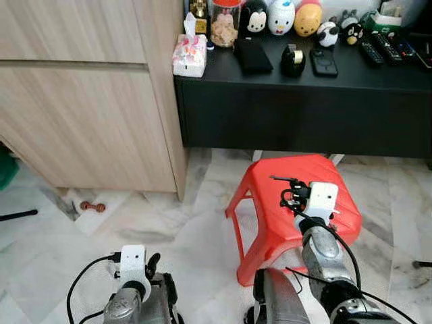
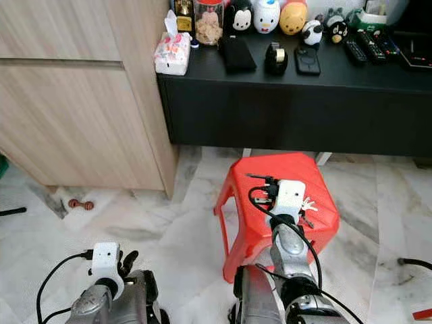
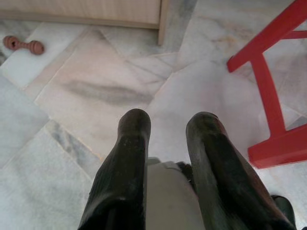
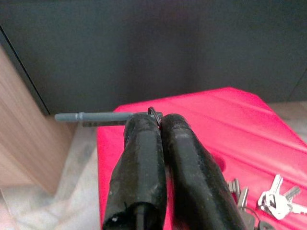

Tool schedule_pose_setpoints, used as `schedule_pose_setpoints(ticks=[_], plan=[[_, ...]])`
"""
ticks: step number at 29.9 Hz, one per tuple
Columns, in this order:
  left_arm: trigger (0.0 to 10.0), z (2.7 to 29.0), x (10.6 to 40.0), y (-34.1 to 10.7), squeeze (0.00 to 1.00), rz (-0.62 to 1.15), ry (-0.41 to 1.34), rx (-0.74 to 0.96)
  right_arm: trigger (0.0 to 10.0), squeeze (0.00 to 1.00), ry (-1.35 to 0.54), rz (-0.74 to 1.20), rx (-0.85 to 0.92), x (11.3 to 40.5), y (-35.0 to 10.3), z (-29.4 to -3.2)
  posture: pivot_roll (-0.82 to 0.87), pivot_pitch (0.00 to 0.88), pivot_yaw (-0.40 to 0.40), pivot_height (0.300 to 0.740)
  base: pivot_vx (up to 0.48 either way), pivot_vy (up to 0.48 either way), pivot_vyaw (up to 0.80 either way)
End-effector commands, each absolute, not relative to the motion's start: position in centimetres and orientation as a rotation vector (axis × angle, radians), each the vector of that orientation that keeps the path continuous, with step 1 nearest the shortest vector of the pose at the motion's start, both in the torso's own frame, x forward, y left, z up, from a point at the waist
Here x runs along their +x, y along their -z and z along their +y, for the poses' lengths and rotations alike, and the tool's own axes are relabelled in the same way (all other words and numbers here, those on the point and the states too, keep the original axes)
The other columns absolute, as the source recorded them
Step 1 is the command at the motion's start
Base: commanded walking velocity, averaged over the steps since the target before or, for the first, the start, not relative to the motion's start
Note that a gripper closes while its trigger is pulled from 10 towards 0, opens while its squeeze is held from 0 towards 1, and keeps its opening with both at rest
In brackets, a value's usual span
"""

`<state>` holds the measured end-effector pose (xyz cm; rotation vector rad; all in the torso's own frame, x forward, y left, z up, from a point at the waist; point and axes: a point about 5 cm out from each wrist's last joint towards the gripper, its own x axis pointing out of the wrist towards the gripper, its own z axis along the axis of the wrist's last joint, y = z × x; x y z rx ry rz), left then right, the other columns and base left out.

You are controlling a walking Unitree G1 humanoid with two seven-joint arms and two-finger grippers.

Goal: Hang keys on a hook

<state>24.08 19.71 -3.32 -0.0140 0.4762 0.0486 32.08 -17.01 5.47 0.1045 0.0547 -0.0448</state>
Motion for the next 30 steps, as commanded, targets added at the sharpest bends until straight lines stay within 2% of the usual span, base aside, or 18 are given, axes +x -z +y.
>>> schedule_pose_setpoints(ticks=[1,2,3,4,8,18,30], plan=[[10.0,20.0,23.5,3.9,0.0,0.518,-0.067,-0.021,0.4,0.0,0.07,0.0,0.122,31.8,-6.0,-17.5,-0.05,0.088,-0.038,0.597,0.0,0.0,0.0],[10.0,20.0,23.4,3.9,0.0,0.52,-0.067,-0.02,1.0,0.0,0.085,-0.015,0.125,31.7,-6.1,-17.8,-0.05,0.087,-0.037,0.597,0.0,0.0,0.0],[10.0,20.1,23.4,4.0,0.0,0.524,-0.069,-0.019,3.3,0.0,0.113,-0.032,0.127,31.6,-6.4,-18.2,-0.06,0.084,-0.035,0.597,0.0,0.0,0.0],[10.0,20.1,23.4,4.0,0.0,0.526,-0.069,-0.018,10.0,0.0,0.134,-0.039,0.121,31.6,-6.5,-18.5,-0.06,0.083,-0.035,0.597,0.0,0.0,0.0],[10.0,20.3,23.4,4.1,0.0,0.536,-0.072,-0.016,10.0,0.0,0.21,-0.058,0.082,31.3,-6.9,-19.7,-0.06,0.073,-0.031,0.597,0.0,0.0,0.0],[10.0,20.2,22.8,4.6,0.0,0.566,-0.076,-0.034,10.0,0.0,0.224,0.007,0.056,31.1,-6.0,-19.5,-0.06,0.064,-0.033,0.597,0.0,0.0,0.0],[10.0,20.1,22.4,4.9,0.0,0.581,-0.073,-0.034,10.0,0.0,0.213,0.028,0.053,31.5,-6.0,-19.1,-0.06,0.048,-0.032,0.597,-0.354,0.0,0.0]])
